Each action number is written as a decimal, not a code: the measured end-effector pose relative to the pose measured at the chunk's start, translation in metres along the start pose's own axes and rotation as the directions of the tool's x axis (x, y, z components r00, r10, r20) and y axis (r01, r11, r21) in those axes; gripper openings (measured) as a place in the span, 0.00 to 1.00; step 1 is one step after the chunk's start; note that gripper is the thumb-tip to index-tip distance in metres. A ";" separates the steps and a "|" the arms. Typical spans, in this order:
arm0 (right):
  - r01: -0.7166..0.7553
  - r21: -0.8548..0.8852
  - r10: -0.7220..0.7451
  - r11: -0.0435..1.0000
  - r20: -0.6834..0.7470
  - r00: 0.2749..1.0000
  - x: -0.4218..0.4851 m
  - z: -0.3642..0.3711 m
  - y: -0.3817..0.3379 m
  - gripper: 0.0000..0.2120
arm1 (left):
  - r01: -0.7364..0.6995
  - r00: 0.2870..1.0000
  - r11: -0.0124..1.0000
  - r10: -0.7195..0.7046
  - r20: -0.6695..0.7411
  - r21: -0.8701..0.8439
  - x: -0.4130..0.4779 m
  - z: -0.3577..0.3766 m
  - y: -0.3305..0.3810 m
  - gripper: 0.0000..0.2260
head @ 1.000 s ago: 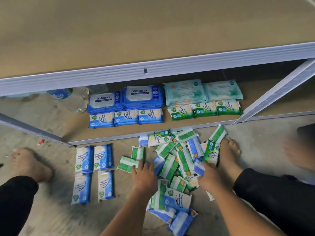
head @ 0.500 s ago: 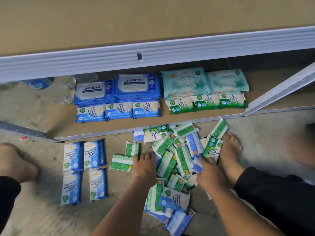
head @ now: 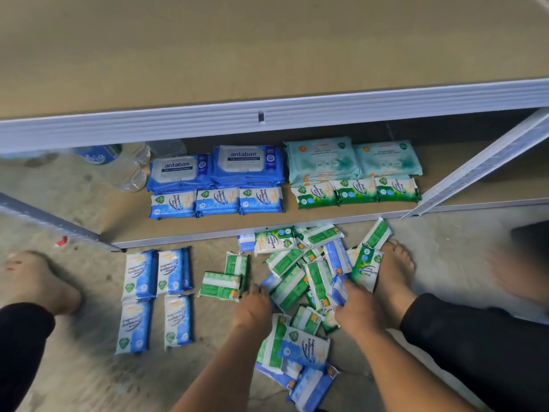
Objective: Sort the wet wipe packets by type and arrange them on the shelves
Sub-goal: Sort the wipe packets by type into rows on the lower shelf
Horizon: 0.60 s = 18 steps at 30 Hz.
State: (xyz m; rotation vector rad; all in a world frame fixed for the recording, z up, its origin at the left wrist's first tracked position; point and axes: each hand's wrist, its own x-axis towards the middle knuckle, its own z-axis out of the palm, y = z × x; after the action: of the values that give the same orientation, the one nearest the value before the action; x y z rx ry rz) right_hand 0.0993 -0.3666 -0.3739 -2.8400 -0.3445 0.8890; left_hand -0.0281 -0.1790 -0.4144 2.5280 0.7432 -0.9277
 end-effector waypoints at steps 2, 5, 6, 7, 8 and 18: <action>-0.010 -0.015 0.010 1.000 -0.008 1.000 -0.001 0.003 0.003 0.31 | 0.023 0.999 0.999 -0.025 -0.042 -0.031 -0.002 0.006 0.003 0.29; -0.047 -0.044 0.047 0.998 -0.002 0.999 0.000 0.009 0.010 0.29 | 0.036 0.994 0.998 -0.040 -0.097 -0.045 -0.001 0.012 0.006 0.31; -0.059 -0.048 0.059 0.997 -0.001 0.998 0.002 0.010 0.012 0.29 | 0.037 0.993 0.998 -0.042 -0.107 -0.043 0.001 0.013 0.007 0.32; -0.064 -0.048 0.064 0.997 0.000 0.998 0.004 0.011 0.014 0.29 | 0.038 0.993 0.998 -0.042 -0.109 -0.040 0.004 0.013 0.008 0.32; -0.066 -0.045 0.066 0.997 0.003 0.998 0.006 0.013 0.015 0.30 | 0.038 0.994 0.999 -0.042 -0.104 -0.039 0.006 0.013 0.008 0.33; -0.087 0.012 0.086 0.996 0.027 0.996 0.021 0.020 0.015 0.30 | 0.014 0.994 0.999 -0.017 -0.104 -0.035 0.021 -0.001 0.006 0.28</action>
State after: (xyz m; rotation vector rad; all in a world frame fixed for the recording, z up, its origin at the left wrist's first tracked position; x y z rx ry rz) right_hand 0.1069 -0.3740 -0.4047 -2.8526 -0.2189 0.9414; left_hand -0.0104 -0.1765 -0.4272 2.5602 0.8038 -0.7865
